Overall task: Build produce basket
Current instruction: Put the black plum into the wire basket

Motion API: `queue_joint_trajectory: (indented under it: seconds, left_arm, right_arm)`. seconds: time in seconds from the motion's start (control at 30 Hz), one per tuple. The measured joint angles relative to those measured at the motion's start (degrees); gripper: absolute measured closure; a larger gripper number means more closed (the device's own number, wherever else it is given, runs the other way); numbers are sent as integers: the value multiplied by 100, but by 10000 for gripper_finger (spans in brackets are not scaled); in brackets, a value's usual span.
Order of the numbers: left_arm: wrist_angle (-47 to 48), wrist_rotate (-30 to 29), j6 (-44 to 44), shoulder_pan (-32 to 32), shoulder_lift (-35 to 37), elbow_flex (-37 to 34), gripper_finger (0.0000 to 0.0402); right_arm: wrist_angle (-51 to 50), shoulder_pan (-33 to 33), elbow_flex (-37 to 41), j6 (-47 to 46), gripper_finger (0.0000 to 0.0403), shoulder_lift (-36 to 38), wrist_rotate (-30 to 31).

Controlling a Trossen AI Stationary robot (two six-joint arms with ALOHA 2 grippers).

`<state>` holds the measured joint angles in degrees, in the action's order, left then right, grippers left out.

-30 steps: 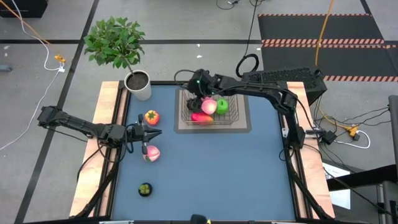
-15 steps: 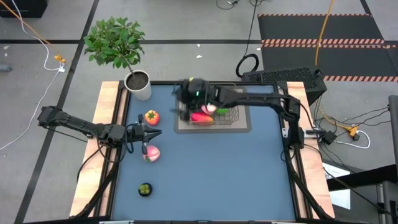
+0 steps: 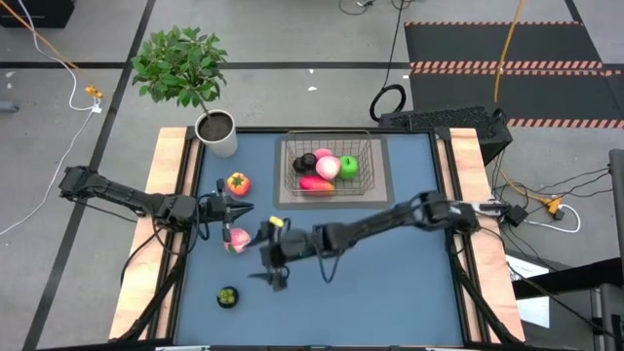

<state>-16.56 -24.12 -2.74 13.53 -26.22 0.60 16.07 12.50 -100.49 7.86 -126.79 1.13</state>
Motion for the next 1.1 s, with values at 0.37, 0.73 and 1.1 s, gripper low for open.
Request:
queue_joint_trajectory:
  seconds: [0.37, 0.73, 1.1]
  left_arm:
    - [0, 0, 0, -1, 0, 0, 364]
    - [3, 0, 0, 1, -2, 0, 364]
    - [6, 1, 0, -1, 0, 0, 364]
  right_arm:
    - [224, 312, -2165, -598, 44, -2179, -262]
    - [829, 526, -2601, -999, 44, -2530, -846]
    - [1097, 331, -2675, -1160, 44, -2728, -887]
